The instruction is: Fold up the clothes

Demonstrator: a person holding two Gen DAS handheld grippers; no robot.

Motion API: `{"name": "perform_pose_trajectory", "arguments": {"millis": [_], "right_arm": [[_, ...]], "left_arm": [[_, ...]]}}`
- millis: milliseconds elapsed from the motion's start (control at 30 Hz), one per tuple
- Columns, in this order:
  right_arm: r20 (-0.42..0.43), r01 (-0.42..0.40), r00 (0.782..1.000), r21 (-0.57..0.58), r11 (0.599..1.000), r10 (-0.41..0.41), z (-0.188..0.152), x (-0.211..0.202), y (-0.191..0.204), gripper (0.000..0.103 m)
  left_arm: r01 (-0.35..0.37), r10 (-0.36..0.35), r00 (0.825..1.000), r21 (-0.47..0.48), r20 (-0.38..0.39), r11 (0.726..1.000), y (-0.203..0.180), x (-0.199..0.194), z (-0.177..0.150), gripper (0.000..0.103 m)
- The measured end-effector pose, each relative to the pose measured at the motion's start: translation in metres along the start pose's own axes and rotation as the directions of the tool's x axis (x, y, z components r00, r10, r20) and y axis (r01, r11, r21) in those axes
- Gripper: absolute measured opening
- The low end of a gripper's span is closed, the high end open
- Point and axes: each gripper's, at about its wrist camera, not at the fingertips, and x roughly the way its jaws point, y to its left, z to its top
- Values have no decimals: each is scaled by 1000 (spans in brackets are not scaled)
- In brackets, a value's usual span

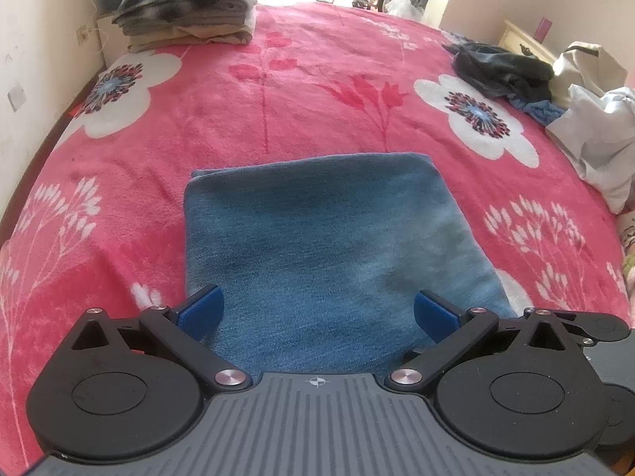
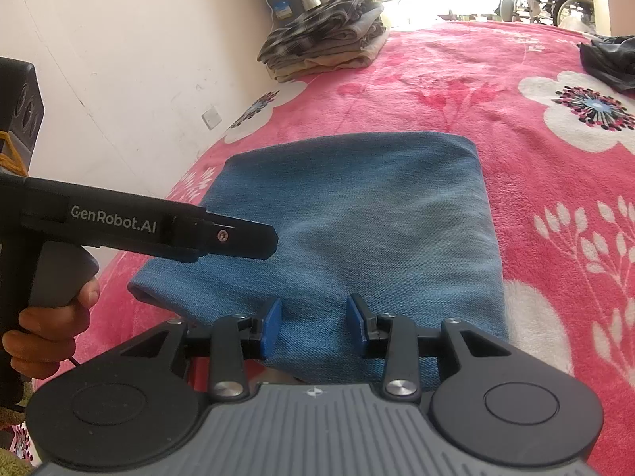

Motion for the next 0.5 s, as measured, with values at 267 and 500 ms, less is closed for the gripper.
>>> {"name": "perform_pose_trajectory", "arguments": {"millis": [267, 500], "right_arm": [[-1, 1, 1000, -1, 1000, -1, 0, 0, 0, 40], [13, 1, 1000, 4, 1000, -1, 0, -2, 0, 40]], "left_arm": [[1, -1, 1000, -5, 8, 1000, 1, 0, -1, 103], [-18, 18, 999, 3, 37, 1000, -1, -1, -3, 103]]}}
